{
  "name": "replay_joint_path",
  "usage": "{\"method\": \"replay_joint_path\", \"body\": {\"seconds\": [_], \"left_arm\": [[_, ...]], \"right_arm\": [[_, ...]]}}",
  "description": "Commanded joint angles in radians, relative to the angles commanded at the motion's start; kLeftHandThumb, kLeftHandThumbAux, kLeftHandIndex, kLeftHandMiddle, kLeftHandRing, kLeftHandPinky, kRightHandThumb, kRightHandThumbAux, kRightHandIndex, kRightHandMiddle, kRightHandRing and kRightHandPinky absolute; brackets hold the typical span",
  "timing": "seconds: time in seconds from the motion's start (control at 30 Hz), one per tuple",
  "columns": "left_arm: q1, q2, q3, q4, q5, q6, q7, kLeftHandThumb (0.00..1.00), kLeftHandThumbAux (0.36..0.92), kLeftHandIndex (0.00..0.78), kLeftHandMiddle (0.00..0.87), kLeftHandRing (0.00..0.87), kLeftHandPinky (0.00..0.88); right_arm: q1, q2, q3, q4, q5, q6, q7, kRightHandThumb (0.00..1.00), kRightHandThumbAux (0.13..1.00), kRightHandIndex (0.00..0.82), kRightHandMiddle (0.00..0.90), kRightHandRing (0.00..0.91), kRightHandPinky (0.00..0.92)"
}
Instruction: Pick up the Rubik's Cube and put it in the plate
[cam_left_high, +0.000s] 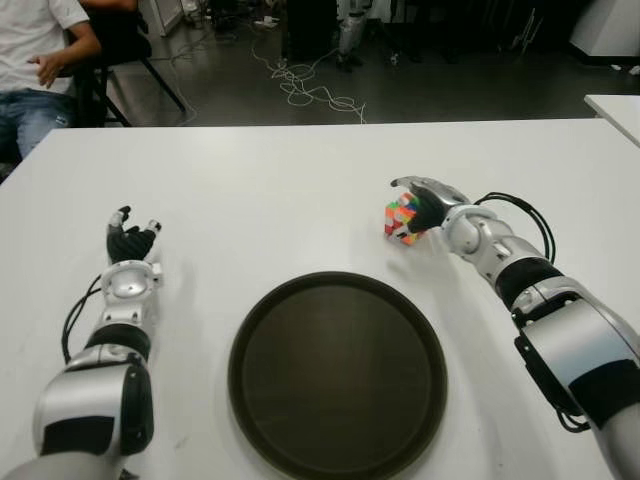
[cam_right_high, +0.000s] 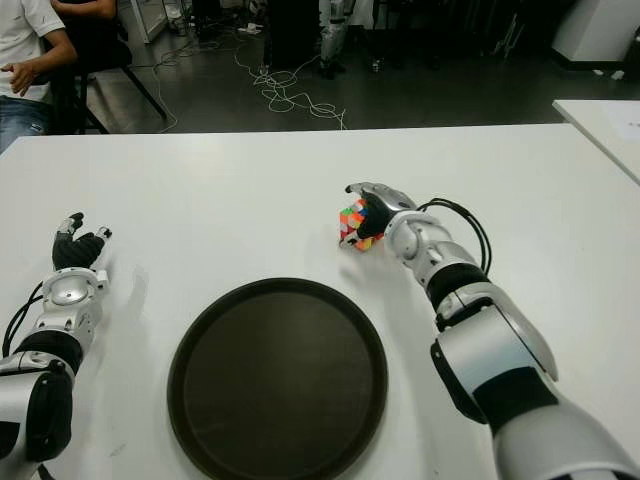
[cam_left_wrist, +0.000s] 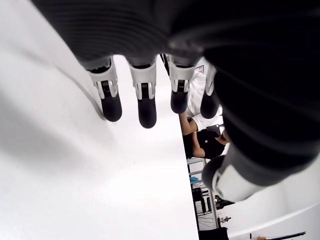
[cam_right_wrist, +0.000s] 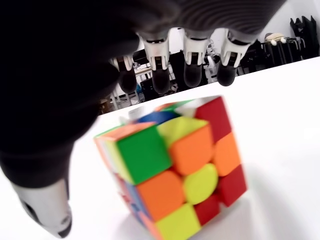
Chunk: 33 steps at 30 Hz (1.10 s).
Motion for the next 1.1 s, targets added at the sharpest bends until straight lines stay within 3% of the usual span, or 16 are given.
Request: {"method": "replay_joint_path", "body": {"seconds": [1.1], "left_arm": [[0.005, -0.002, 0.003, -0.003, -0.003, -0.019, -0.007, 0.099, 0.734, 0.045, 0.066, 0.083, 0.098]], "right_arm": [[0.011, 0.014, 0.000, 0.010, -0.004, -0.003, 0.001, 0.000, 0.704, 0.000, 0.000, 0.000, 0.000]]}}
